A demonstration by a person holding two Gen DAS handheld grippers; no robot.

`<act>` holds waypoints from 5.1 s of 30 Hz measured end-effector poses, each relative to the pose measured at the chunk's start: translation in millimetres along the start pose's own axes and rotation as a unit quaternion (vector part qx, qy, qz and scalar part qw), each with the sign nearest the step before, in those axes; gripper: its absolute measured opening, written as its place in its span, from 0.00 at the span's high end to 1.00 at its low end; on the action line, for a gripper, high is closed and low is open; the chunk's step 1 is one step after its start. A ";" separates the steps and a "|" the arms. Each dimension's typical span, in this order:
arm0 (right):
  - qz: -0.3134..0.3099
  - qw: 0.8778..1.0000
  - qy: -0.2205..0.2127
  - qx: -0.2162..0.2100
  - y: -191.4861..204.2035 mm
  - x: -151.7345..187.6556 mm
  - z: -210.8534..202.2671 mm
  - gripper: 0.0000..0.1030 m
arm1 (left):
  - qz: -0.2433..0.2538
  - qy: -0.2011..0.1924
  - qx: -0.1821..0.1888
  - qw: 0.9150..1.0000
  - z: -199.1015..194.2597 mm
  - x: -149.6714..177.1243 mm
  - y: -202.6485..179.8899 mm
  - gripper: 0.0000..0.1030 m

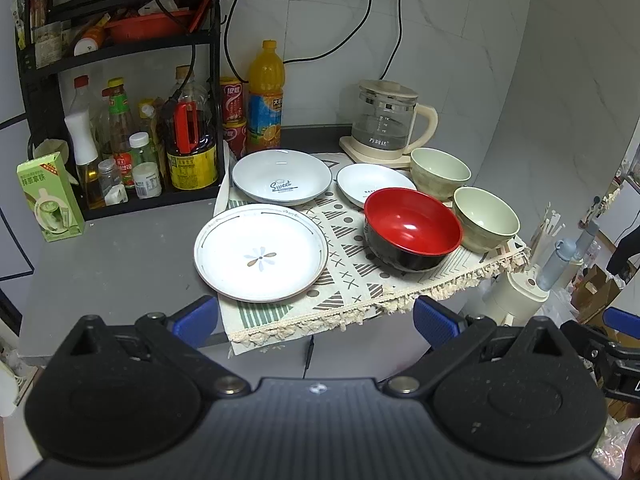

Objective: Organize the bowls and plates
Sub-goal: 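Move the right gripper toward the large pale green bowl, then close the right gripper on the rim of the large pale green bowl, then lift the large green bowl and carry it over the red bowl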

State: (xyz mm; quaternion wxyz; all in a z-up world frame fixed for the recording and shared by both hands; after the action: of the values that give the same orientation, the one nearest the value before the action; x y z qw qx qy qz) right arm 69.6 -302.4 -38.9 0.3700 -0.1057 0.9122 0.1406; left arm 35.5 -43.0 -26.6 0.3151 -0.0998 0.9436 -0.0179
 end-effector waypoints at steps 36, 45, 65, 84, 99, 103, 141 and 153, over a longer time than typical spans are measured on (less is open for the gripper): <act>0.037 0.998 0.033 0.030 -69.9 -51.8 80.7 0.00 | 0.035 0.016 0.017 0.999 93.2 -80.5 -58.2 0.00; 0.048 0.997 0.055 0.029 -88.4 -69.5 115.1 0.00 | 0.032 0.039 0.013 0.999 131.6 -106.4 -68.4 0.00; 0.102 0.990 0.098 0.024 -142.6 -108.1 186.4 0.08 | 0.048 0.109 0.045 0.992 223.7 -167.3 -121.9 0.02; 0.183 0.972 0.131 0.071 -207.8 -116.8 227.5 0.20 | 0.121 0.141 0.110 0.976 300.0 -214.8 -224.8 0.03; 0.235 0.955 0.169 0.068 -227.4 -118.4 268.2 0.35 | 0.138 0.226 0.107 0.958 372.4 -214.5 -259.4 0.37; 0.249 0.948 0.187 0.064 -228.7 -115.4 283.6 0.44 | 0.138 0.254 0.116 0.950 385.5 -208.7 -263.3 0.50; 0.198 0.973 0.118 0.001 -199.4 -145.0 230.5 0.80 | 0.067 0.190 0.128 0.971 295.9 -217.3 -245.6 0.82; 0.171 0.980 0.101 -0.020 -180.2 -154.2 210.5 0.80 | 0.044 0.161 0.114 0.979 261.0 -212.8 -227.8 0.82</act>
State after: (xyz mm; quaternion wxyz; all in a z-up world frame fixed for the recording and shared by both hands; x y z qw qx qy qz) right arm 367.4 -387.3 -106.9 0.2441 0.0304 0.9465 0.2087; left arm 398.2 -216.1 -87.8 0.1690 -0.0177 0.9772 -0.1270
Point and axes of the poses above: each gripper's, at about its wrist camera, not at the fingertips, and z roughly the way its jaws point, y to its left, x to its underside, the point moved 5 cm from there along z, roughly the way its jaws point, and after that the axes turned 12 degrees about y, right-handed, at the moved point
